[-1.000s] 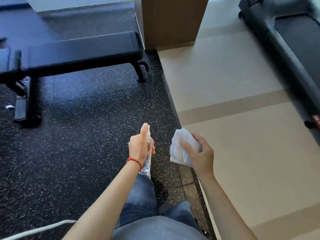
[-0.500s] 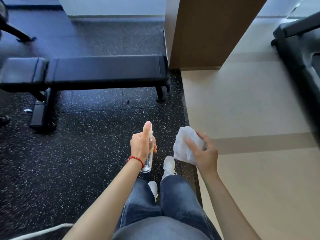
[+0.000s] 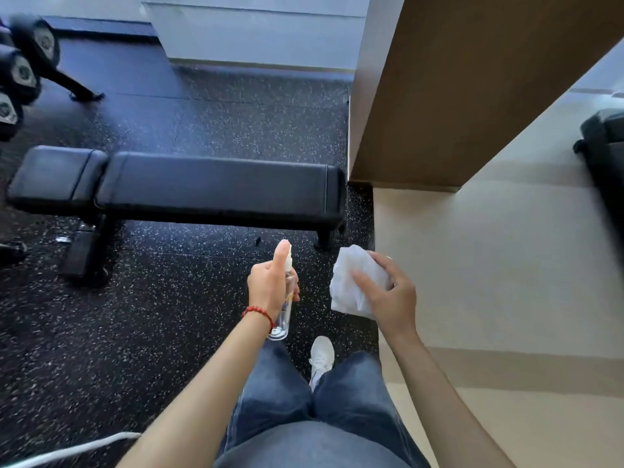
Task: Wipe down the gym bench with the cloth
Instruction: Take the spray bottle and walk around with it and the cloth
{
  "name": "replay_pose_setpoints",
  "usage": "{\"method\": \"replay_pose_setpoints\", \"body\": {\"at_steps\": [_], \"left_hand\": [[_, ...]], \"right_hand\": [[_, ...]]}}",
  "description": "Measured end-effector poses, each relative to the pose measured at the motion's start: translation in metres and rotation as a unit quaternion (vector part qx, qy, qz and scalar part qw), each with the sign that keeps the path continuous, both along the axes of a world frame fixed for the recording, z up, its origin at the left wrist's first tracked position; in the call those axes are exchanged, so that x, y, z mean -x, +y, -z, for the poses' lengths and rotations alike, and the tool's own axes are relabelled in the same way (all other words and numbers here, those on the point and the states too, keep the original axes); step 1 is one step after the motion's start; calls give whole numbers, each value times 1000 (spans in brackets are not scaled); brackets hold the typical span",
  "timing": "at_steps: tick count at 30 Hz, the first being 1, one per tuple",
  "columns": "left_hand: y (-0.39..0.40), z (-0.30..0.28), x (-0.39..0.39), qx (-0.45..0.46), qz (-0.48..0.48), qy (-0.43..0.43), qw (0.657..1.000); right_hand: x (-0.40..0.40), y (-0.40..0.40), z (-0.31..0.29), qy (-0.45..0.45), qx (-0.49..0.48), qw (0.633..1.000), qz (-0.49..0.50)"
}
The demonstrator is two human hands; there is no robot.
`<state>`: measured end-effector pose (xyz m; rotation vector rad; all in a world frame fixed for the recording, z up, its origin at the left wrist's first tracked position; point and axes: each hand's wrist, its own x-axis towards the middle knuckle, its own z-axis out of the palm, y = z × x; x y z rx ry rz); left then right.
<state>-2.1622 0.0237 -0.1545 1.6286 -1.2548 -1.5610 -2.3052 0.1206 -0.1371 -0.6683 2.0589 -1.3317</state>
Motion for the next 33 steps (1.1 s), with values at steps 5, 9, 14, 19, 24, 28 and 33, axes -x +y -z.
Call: {"method": "replay_pose_setpoints", "body": {"at_steps": [5,9,14,19,24,28,33], "left_hand": [[-54,5,18,-34,-30,2,999],[-105,16,25,-55,-35,-13,998],[-170,22,27,-66,-18,-43,997],[-214,39,29,-92,-12,-83,992],[-232,42,37,-118,-11,-83,989],[-248,43,39,-133,-36,-97,986],[-276,40,39,-129,-112,-89,981]], "right_hand": [[18,-57,5,-23,-16,1000,4],[23,-104,12,-22,-33,999,-2],[25,-161,16,-10,-38,999,26],[26,-204,18,-16,-45,998,44],[37,-237,16,-23,-48,998,44],[51,-266,17,-22,-50,998,28],[65,-304,24,-31,-63,997,-25]]}}
